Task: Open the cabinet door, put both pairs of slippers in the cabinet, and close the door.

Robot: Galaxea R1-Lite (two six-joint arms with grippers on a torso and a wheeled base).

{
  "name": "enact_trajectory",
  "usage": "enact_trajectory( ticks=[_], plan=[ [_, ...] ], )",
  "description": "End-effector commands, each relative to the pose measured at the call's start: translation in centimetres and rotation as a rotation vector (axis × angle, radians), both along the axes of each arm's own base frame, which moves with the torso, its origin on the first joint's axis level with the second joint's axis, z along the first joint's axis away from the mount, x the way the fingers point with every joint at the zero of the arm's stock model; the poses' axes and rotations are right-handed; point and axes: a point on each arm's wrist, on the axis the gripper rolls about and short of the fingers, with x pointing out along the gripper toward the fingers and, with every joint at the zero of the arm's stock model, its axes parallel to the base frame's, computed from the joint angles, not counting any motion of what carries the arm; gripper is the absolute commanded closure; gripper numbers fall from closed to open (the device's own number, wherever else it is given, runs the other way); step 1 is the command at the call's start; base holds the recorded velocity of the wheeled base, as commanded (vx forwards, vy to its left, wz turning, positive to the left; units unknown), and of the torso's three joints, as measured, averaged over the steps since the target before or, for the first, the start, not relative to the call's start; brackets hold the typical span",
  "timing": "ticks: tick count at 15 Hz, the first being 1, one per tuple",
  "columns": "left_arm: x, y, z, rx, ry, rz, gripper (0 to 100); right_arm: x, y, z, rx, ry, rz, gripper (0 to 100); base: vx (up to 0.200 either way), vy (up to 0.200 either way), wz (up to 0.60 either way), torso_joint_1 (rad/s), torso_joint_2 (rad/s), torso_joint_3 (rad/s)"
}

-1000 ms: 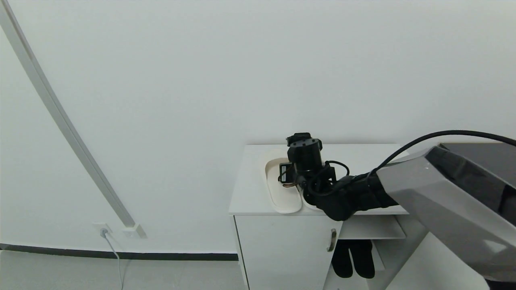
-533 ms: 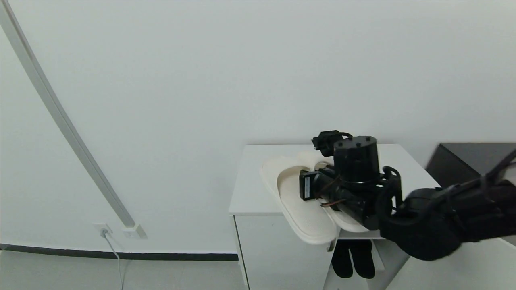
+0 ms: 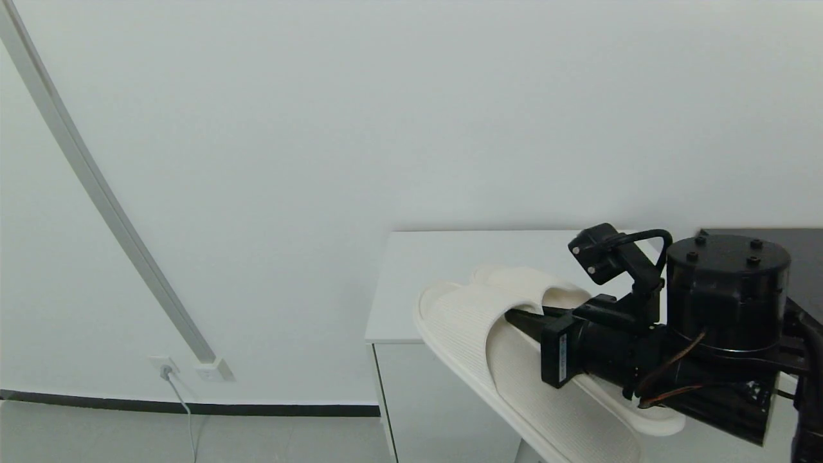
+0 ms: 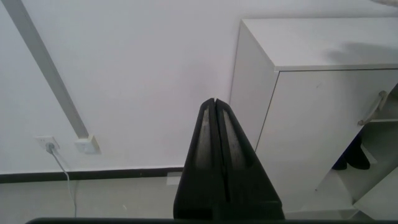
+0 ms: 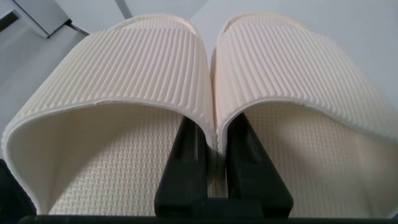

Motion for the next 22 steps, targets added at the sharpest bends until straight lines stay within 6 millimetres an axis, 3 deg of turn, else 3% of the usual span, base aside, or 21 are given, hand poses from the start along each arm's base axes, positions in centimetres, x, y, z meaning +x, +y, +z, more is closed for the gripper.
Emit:
enact_trajectory(
  ticks=[1, 6, 16, 22],
  plan=[
    [0.00, 0.00, -0.01, -0.001, 0.000, 0.000, 100, -0.44, -0.38, 0.40, 0.010, -0.011, 0.004, 100, 0.000, 0.000, 0.00, 0.000, 0.00, 0.000],
    [0.00, 0.00, -0.01, -0.001, 0.000, 0.000, 100, -0.70, -0.19, 0.20, -0.002, -0.012, 0.014, 100, 0.000, 0.000, 0.00, 0.000, 0.00, 0.000],
    [0.00, 0.00, -0.01, -0.001, 0.000, 0.000, 100, -0.98, -0.09, 0.02, -0.012, -0.011, 0.023, 100, -0.200, 0.000, 0.00, 0.000, 0.00, 0.002],
    [0.00, 0.00, -0.01, 0.000, 0.000, 0.000, 100, -1.37, 0.15, -0.08, -0.022, -0.013, 0.040, 100, 0.000, 0.000, 0.00, 0.000, 0.00, 0.000]
  ],
)
